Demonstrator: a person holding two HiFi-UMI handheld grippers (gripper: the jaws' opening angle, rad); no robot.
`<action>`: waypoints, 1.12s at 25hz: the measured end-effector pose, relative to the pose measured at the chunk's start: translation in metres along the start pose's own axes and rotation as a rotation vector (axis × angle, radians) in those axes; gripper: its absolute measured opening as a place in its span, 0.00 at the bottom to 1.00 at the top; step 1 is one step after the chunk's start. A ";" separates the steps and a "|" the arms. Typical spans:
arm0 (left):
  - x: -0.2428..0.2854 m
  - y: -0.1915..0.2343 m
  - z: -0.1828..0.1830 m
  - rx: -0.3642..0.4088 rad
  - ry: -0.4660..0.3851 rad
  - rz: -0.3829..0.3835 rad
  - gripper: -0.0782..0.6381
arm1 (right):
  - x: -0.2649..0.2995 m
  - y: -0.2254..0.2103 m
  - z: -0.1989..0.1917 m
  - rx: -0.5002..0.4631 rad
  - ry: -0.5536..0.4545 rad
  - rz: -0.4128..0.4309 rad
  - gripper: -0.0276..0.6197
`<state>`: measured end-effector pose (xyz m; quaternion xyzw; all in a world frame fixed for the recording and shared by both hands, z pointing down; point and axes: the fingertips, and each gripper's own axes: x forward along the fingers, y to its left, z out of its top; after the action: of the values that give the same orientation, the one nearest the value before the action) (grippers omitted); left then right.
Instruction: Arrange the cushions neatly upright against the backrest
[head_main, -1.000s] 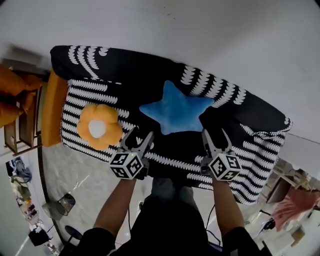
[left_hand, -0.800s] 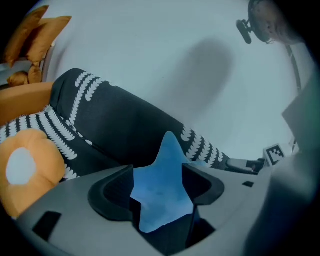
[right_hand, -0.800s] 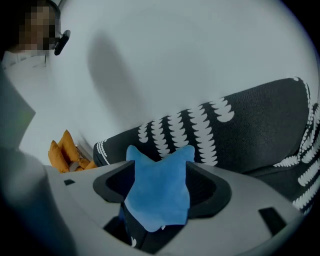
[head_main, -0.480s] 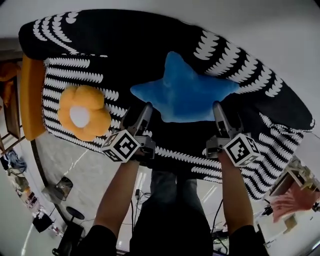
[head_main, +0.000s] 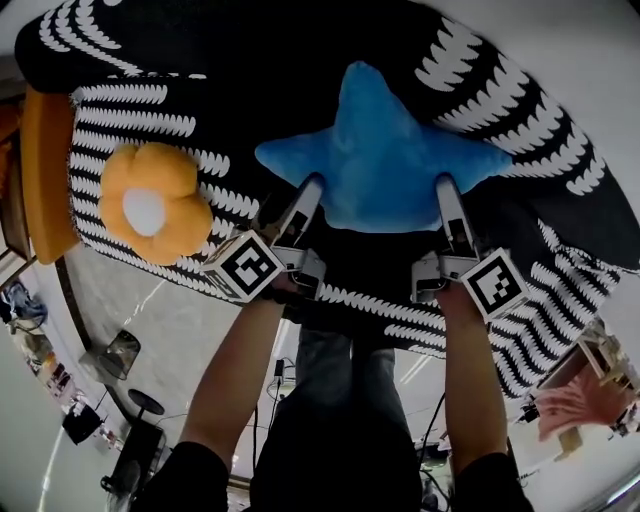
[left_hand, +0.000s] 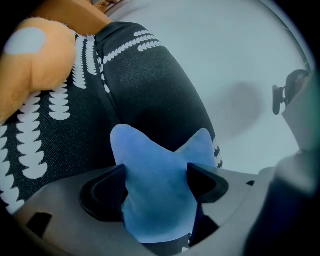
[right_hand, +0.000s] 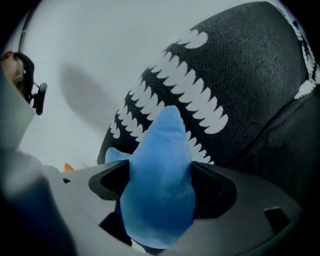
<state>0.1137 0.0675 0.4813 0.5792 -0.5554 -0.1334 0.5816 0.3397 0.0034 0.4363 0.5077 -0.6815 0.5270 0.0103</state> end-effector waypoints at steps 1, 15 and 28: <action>0.002 -0.002 0.000 0.002 -0.002 0.000 0.65 | 0.000 -0.001 -0.003 0.047 0.000 0.006 0.66; -0.020 -0.060 -0.050 0.253 0.075 -0.150 0.51 | -0.078 -0.056 -0.024 0.198 -0.042 0.092 0.57; 0.013 -0.150 -0.066 0.350 0.044 -0.304 0.51 | -0.129 -0.073 0.037 0.185 -0.246 0.177 0.56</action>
<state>0.2438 0.0478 0.3837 0.7509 -0.4638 -0.1085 0.4574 0.4728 0.0693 0.4000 0.5050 -0.6683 0.5203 -0.1663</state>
